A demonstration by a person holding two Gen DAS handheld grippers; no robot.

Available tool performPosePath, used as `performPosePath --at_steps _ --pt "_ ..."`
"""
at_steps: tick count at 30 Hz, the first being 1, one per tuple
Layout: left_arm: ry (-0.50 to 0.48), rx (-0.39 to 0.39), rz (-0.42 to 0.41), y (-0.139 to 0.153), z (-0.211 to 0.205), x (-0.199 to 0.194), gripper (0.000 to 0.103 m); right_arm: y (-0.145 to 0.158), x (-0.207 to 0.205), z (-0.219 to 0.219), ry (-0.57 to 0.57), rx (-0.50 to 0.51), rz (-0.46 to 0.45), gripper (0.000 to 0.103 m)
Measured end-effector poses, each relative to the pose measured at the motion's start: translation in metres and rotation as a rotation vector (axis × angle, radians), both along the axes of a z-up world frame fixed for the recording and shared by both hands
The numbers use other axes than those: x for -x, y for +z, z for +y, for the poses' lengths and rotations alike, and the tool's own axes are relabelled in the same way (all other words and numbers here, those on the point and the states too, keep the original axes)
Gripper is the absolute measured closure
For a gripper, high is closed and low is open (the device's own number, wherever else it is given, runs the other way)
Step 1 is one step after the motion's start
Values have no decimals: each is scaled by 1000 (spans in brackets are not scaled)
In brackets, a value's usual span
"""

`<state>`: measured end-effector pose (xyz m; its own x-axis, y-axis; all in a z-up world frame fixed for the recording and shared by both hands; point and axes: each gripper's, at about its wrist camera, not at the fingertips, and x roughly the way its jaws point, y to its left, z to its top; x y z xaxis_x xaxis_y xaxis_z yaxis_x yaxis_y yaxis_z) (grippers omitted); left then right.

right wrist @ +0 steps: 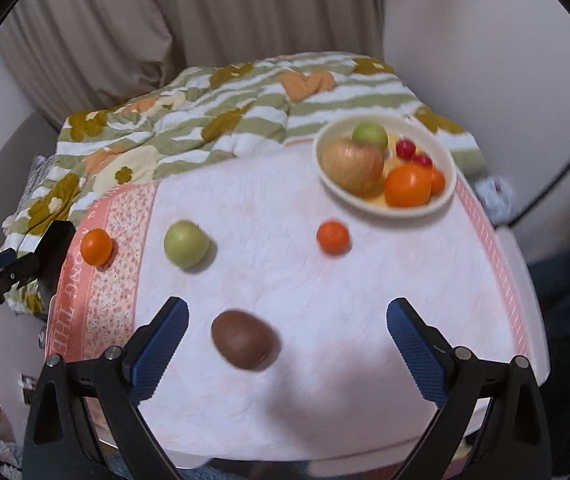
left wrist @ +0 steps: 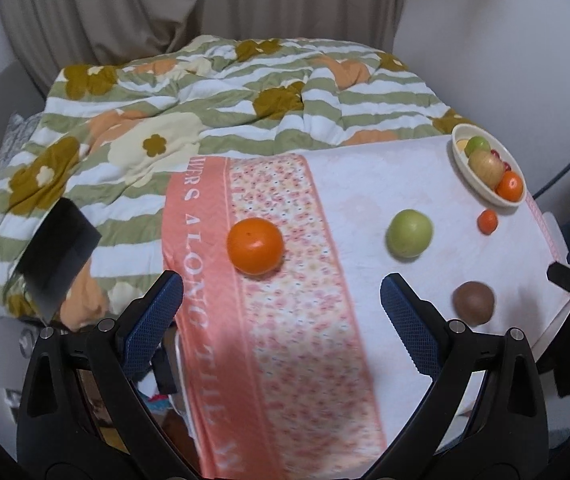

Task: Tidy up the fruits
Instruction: 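Release the red tomato into the bowl with the right tool, withdraw both tools, then grasp the second orange with the left tool while the right tool grasps the brown kiwi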

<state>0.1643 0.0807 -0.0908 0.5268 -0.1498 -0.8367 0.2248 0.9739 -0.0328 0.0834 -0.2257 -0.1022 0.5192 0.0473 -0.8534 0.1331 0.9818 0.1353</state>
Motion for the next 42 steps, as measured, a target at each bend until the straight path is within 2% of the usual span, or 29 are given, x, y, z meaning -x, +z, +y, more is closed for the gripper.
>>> performPosePath --at_steps 4,9,13,25,27,29,31,33,34,37,39,42 --pt "-48 7 3 -22 11 -20 0 -16 6 19 -39 34 20 4" --pt "-80 8 18 -45 15 -43 0 -39 7 34 -63 19 32 4" --pt "-78 44 61 -64 17 -61 0 -57 4 41 -109 51 49 4" --pt "-52 48 160 -109 15 -93 2 -94 -6 55 -122 25 86 4" --pt "-53 54 169 -113 15 -97 14 -98 -8 57 -117 28 93 4" --pt "-51 52 183 -118 15 -100 19 -101 -9 59 -117 35 101 4" --pt "-60 63 195 -121 15 -102 20 -103 -10 59 -120 35 105 4" --pt "-79 79 200 -122 12 -102 31 -104 -12 58 -125 36 109 4" --pt "-94 77 206 -122 9 -101 33 -105 -13 58 -127 38 111 4" --pt "-113 30 190 -121 3 -98 33 -106 -17 58 -136 41 114 5" --pt "-116 29 189 -121 3 -97 33 -107 -19 58 -140 41 114 6" --pt "-118 38 193 -120 6 -96 33 -109 -25 59 -129 49 117 16"
